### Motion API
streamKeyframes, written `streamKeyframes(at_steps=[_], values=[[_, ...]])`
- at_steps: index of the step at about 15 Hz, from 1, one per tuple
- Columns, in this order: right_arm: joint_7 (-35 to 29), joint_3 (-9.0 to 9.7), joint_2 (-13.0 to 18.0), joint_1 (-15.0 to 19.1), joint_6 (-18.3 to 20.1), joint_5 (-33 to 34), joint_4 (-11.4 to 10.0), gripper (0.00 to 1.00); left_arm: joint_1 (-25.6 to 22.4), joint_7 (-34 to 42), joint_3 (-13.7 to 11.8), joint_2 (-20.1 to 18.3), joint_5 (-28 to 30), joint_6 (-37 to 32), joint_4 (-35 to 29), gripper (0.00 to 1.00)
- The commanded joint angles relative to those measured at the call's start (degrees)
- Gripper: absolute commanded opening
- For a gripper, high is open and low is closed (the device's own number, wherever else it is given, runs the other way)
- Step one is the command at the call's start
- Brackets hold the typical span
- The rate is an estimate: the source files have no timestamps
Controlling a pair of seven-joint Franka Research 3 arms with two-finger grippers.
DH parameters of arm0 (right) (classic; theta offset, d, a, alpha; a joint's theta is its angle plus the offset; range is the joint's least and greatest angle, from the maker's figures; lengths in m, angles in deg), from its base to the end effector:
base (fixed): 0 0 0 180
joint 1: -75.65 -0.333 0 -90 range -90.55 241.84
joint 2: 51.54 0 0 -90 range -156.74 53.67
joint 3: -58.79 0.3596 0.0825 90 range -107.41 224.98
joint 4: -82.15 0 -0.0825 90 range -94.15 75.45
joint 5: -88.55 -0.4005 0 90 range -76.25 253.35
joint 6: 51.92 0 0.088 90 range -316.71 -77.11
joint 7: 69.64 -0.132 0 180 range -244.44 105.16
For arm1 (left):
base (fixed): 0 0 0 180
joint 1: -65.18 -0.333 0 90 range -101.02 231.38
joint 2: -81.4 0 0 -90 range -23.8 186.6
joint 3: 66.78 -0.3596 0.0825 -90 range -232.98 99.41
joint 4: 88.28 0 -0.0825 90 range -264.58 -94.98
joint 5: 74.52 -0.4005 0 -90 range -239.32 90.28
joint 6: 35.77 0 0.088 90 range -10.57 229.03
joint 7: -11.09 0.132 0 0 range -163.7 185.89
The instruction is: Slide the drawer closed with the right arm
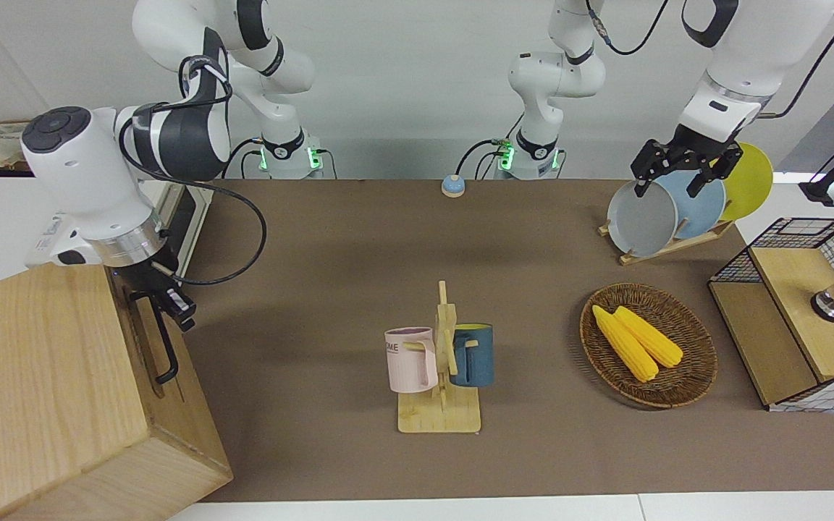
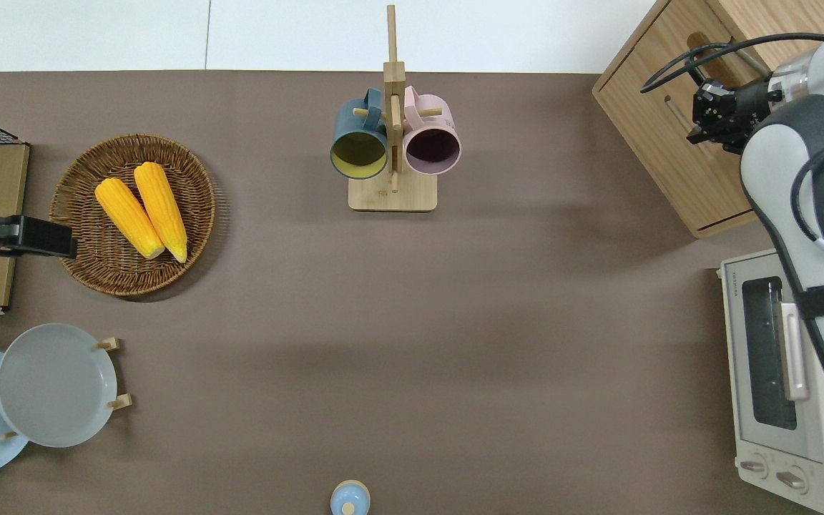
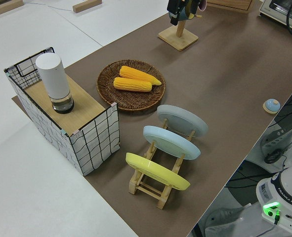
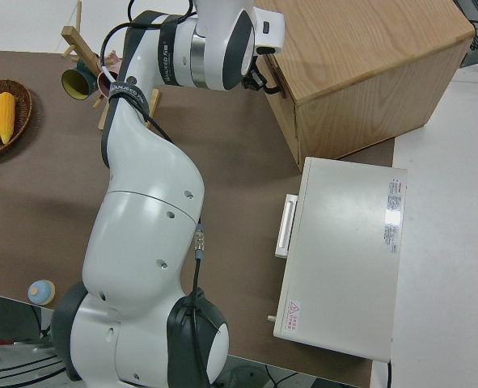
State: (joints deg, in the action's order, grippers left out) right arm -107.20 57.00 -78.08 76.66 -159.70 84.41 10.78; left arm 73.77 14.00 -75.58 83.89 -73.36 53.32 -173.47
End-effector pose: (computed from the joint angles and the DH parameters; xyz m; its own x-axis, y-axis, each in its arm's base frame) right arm 0.7515 -0.0244 0.5298 0.7456 -0.6588 0.1005 -0.6432 -0.7508 -0.1500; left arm 0.5859 -0.0028 0.6578 0.9985 -0.0477 0.0258 -0.0481 -0.9988 0.0123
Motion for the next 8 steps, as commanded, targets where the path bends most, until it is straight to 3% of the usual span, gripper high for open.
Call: streamKeyframes(at_steps=[1, 8], values=[[3.63, -0.59, -0.53, 1.19, -0.68, 1.42, 0.35, 0.0, 0.99, 0.44, -0.96, 0.76, -0.72, 0.02, 1.17, 1.0], [2.75, -1.65, 2.81, -7.15, 7.06, 2.47, -0.35, 0.0, 0.99, 0.44, -0.96, 0.76, -0.72, 0.02, 1.17, 1.0]])
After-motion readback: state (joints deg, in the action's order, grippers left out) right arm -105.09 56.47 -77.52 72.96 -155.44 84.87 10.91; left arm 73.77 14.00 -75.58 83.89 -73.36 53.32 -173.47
